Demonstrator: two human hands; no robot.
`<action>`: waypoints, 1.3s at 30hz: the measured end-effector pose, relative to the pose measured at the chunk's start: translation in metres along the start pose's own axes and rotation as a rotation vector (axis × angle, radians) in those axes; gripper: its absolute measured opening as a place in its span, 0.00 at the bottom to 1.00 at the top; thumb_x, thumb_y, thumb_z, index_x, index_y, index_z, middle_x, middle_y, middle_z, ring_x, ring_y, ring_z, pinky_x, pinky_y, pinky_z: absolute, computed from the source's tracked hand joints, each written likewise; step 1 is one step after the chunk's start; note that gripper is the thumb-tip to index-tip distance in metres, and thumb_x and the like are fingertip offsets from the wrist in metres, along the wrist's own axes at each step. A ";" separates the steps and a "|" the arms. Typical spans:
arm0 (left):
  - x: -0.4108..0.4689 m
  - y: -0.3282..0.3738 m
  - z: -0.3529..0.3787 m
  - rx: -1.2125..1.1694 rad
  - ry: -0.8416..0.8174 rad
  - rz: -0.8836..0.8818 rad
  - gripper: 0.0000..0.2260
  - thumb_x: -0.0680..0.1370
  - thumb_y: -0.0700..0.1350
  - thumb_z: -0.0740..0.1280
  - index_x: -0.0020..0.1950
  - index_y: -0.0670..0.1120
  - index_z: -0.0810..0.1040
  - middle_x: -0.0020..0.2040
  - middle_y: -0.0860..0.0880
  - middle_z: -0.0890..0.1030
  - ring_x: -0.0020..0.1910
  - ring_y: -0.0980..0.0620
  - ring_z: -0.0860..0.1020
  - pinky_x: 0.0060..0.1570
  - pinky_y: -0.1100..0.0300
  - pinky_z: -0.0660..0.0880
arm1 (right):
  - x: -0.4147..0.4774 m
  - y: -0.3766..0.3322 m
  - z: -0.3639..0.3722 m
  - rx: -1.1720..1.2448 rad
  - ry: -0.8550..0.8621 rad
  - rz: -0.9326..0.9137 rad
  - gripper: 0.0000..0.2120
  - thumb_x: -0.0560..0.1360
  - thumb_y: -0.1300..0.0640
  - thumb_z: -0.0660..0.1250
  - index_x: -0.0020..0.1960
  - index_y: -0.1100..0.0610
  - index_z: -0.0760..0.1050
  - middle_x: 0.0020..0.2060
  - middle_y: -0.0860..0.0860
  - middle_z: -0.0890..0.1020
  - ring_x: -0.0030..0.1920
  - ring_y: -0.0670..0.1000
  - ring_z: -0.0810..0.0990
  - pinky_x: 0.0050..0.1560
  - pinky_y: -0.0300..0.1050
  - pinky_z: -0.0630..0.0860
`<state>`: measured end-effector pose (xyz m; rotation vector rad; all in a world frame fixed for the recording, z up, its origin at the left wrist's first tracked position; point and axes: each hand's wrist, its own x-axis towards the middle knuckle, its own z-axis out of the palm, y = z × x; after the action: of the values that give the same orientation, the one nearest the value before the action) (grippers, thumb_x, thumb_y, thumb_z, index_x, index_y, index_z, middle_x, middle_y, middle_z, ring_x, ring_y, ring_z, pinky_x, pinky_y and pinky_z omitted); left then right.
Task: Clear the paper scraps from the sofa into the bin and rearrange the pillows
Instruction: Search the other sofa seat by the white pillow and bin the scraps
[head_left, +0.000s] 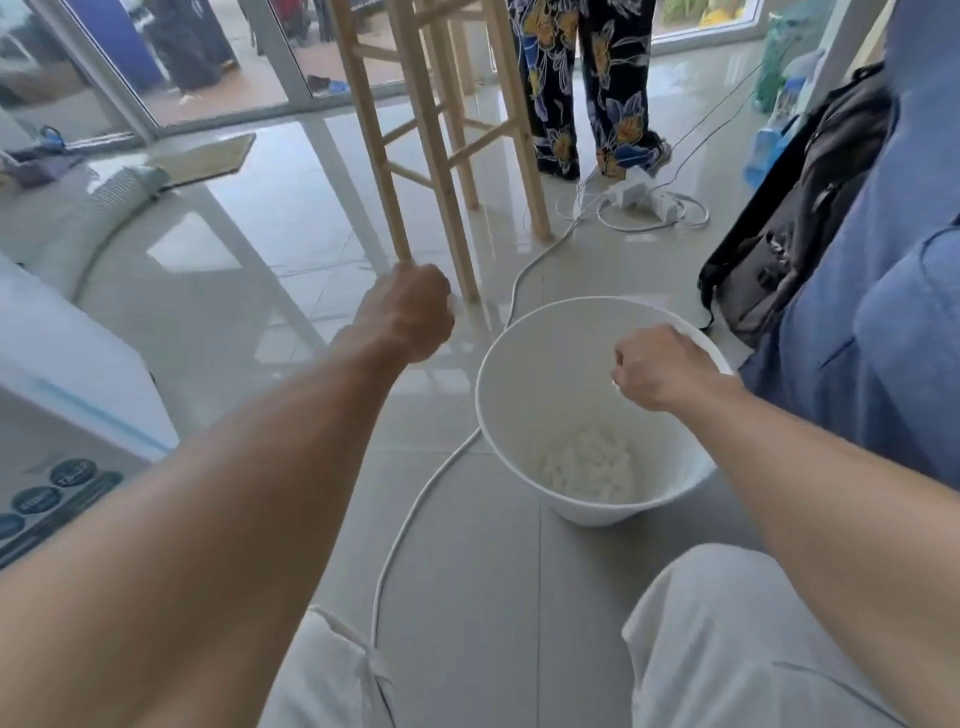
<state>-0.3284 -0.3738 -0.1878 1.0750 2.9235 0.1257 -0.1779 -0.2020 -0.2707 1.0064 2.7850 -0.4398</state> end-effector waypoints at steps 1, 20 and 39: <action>-0.005 -0.003 0.009 0.006 -0.028 -0.019 0.10 0.77 0.42 0.60 0.36 0.43 0.74 0.41 0.42 0.72 0.38 0.40 0.72 0.37 0.54 0.69 | -0.002 0.000 0.009 0.026 -0.051 -0.020 0.14 0.76 0.55 0.62 0.60 0.50 0.78 0.62 0.56 0.77 0.61 0.60 0.75 0.56 0.46 0.72; 0.017 0.063 0.107 -0.181 -0.133 0.164 0.18 0.77 0.35 0.59 0.62 0.49 0.80 0.62 0.42 0.77 0.57 0.41 0.77 0.57 0.51 0.76 | -0.013 0.064 0.047 -0.011 0.075 0.005 0.35 0.80 0.47 0.56 0.79 0.57 0.43 0.78 0.53 0.44 0.78 0.53 0.40 0.75 0.50 0.42; 0.028 0.104 0.223 0.270 -0.792 0.284 0.27 0.80 0.62 0.54 0.73 0.49 0.70 0.74 0.47 0.67 0.72 0.43 0.64 0.70 0.50 0.62 | -0.010 0.076 0.064 0.010 0.086 -0.014 0.33 0.81 0.52 0.53 0.79 0.59 0.41 0.78 0.56 0.39 0.77 0.53 0.36 0.75 0.48 0.41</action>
<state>-0.2711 -0.2615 -0.4009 1.2028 2.1049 -0.5694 -0.1190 -0.1728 -0.3462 1.0320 2.8705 -0.4226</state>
